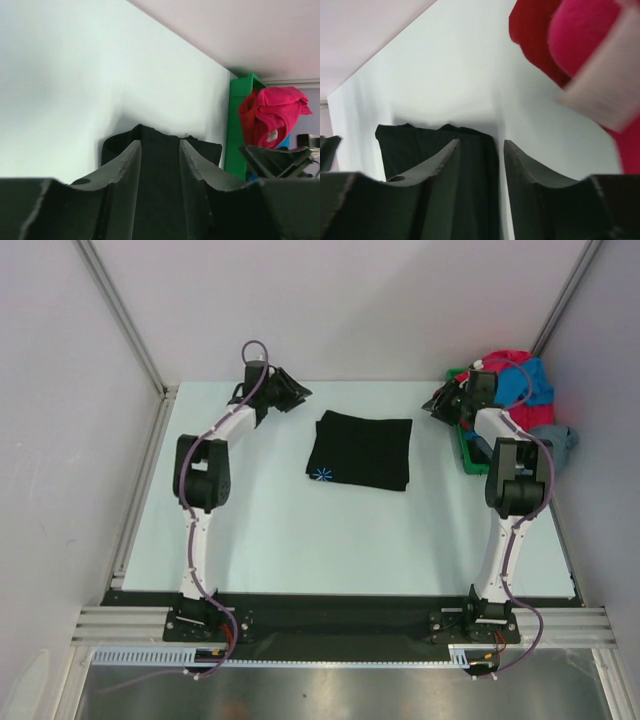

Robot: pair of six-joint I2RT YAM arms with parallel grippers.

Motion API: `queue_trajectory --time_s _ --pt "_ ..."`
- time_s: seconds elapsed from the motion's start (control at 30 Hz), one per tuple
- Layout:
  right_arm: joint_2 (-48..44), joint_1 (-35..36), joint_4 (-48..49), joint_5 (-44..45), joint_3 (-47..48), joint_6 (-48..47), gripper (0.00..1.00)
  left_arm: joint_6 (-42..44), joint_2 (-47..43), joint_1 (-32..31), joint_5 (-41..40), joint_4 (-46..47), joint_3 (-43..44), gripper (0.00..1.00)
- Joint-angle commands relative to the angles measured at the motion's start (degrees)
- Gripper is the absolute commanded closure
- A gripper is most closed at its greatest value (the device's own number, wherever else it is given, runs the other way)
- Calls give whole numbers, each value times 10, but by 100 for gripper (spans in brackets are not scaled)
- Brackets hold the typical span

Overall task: Fold and stack the t-shirts
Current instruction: Fold the tshirt

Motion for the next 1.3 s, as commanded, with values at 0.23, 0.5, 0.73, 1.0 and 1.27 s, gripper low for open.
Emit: queue_trajectory --time_s 0.23,0.5,0.73,1.0,1.27 --pt "-112 27 24 -77 -91 -48 45 106 -148 -54 69 144 -165 51" --pt "-63 27 -8 -65 -52 -114 25 309 -43 -70 -46 -45 21 29" --pt "1 26 -12 -72 -3 -116 24 341 34 -68 -122 -60 93 30" --pt "34 23 17 -82 -2 -105 25 277 104 -62 -83 -79 165 42" --pt "42 22 31 -92 -5 -96 27 249 119 -62 -58 -56 174 54"
